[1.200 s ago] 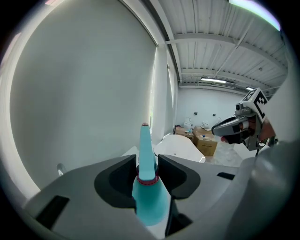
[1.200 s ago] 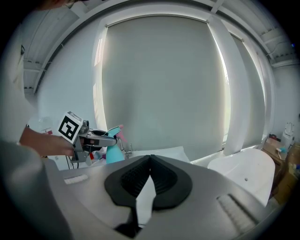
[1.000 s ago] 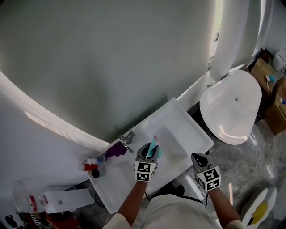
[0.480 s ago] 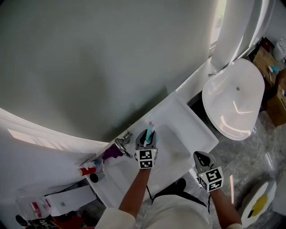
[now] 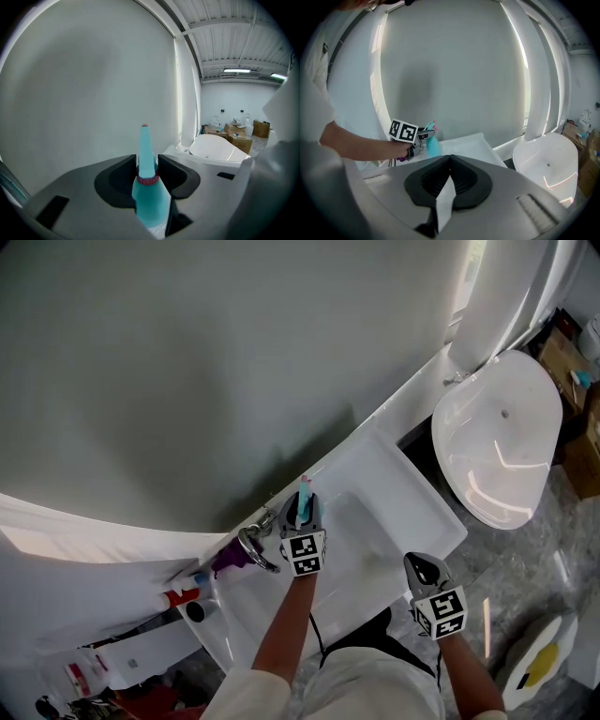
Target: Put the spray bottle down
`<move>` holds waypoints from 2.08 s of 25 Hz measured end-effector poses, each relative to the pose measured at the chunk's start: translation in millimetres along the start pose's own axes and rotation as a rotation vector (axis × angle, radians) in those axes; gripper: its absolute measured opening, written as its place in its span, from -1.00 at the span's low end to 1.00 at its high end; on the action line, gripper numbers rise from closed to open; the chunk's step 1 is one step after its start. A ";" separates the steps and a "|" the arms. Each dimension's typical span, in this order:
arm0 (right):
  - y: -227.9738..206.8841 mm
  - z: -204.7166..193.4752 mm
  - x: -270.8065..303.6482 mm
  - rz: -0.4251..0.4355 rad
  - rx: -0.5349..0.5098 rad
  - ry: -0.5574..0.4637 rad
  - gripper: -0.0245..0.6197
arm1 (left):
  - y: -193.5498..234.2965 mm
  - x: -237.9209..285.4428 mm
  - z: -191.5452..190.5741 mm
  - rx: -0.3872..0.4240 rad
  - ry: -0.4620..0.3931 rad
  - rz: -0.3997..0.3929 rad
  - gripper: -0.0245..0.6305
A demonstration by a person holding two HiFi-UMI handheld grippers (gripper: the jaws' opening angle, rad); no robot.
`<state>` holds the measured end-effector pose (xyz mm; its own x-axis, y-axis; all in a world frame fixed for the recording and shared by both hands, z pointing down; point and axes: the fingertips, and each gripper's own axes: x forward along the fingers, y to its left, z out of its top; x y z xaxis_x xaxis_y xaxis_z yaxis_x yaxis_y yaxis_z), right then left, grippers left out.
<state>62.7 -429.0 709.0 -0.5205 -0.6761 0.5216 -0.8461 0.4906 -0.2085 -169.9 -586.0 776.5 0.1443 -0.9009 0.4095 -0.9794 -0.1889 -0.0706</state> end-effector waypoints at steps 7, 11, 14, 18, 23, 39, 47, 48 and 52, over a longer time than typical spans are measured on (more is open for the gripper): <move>3.3 -11.4 6.1 -0.007 0.024 0.022 -0.89 | 22.6 16.9 -12.6 0.002 0.001 0.047 -0.48; -3.8 -15.2 3.3 -0.026 0.031 0.032 -0.89 | 28.2 26.1 -17.2 -0.011 0.005 0.058 -0.48; -4.7 -17.3 1.1 -0.032 0.030 0.034 -0.89 | 30.3 27.9 -24.3 -0.025 0.017 0.065 -0.48; -6.2 -18.4 0.3 -0.039 0.029 0.034 -0.89 | 31.7 28.1 -26.0 -0.029 0.016 0.060 -0.48; -2.3 -20.1 0.1 -0.043 0.026 0.034 -0.89 | 31.7 26.3 -27.4 -0.019 0.017 0.064 -0.42; 2.8 -13.3 -21.4 -0.081 0.004 0.007 -0.89 | 28.4 11.9 -10.6 -0.047 0.010 0.050 -0.09; 16.2 -5.1 -25.7 -0.081 -0.022 -0.013 -0.89 | 24.2 -14.1 12.2 0.020 -0.010 0.077 -0.08; 16.5 -4.9 -28.0 -0.083 -0.025 -0.015 -0.89 | 21.0 -19.0 15.9 0.019 -0.017 0.072 -0.08; 22.2 0.0 -38.5 -0.079 -0.042 -0.034 -0.89 | 5.9 -45.7 29.2 0.029 -0.026 0.045 -0.08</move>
<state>64.0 -392.1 684.3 -0.4567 -0.7314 0.5064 -0.8794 0.4573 -0.1327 -178.1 -557.3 730.8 0.1046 -0.9186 0.3811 -0.9806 -0.1592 -0.1145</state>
